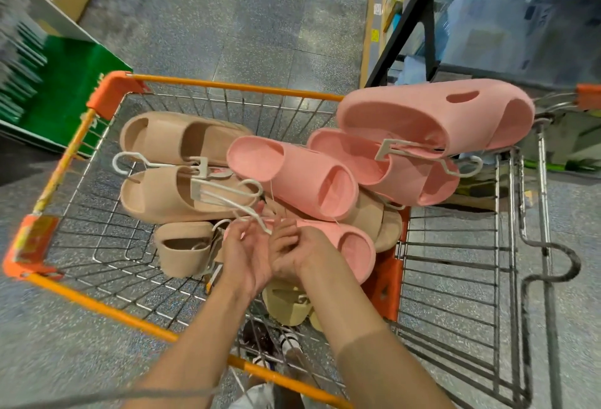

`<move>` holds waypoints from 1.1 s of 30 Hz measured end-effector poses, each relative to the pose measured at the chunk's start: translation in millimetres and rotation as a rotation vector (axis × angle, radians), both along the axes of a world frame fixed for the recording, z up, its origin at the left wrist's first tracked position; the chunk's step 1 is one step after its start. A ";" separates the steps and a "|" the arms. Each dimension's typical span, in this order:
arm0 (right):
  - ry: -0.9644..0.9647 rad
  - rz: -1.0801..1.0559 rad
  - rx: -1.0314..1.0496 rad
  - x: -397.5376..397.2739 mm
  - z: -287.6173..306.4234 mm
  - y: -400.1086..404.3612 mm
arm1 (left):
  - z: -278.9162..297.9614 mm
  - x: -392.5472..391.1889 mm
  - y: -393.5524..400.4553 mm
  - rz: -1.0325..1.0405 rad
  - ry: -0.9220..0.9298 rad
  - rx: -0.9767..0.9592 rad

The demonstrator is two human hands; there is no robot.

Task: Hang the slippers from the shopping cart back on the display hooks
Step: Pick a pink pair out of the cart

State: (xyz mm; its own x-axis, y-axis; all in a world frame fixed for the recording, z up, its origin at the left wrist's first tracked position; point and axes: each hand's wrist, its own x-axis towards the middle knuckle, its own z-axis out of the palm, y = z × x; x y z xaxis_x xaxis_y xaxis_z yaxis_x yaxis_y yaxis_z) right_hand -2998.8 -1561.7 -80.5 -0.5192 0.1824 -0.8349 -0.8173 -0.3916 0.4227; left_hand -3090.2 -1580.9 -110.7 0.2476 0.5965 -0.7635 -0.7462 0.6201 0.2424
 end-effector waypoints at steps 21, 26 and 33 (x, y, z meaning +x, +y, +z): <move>-0.333 0.401 0.162 24.6 17.7 -11.5 | -16.2 20.7 0.9 0.058 0.207 -0.195; -1.078 1.137 0.412 46.3 11.7 1.2 | -24.3 23.2 -0.8 0.051 0.397 -0.213; -1.683 1.172 0.710 36.0 -24.7 43.8 | -40.3 33.6 -0.9 0.041 0.606 -0.270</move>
